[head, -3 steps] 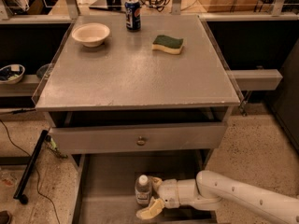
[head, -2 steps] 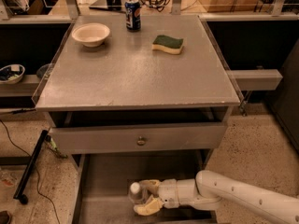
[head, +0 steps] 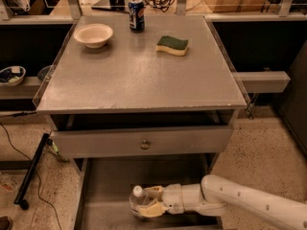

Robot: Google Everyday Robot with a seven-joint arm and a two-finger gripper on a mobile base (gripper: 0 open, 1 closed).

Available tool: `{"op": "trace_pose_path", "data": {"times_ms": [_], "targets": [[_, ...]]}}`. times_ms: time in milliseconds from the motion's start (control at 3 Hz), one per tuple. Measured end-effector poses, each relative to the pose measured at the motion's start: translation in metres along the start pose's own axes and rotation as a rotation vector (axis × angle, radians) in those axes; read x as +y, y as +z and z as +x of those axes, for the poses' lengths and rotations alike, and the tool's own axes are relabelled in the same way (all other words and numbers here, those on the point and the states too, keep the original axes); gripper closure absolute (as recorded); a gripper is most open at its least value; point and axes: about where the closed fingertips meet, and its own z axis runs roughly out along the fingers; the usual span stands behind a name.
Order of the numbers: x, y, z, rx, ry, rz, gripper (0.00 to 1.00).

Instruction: Pick blue plastic bottle from middle drawer and place on counter

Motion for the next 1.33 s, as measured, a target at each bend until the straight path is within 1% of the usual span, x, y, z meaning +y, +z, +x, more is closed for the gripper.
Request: {"op": "trace_pose_path", "data": {"times_ms": [333,667,1000,1333], "targets": [[0.0,0.0,0.0,0.0,0.0,0.0,0.95],[0.0,0.0,0.0,0.0,0.0,0.0,1.0],[0.0,0.0,0.0,0.0,0.0,0.0,1.0],[0.005,-0.003,-0.014,-0.005,0.021,-0.027,1.0]]}}
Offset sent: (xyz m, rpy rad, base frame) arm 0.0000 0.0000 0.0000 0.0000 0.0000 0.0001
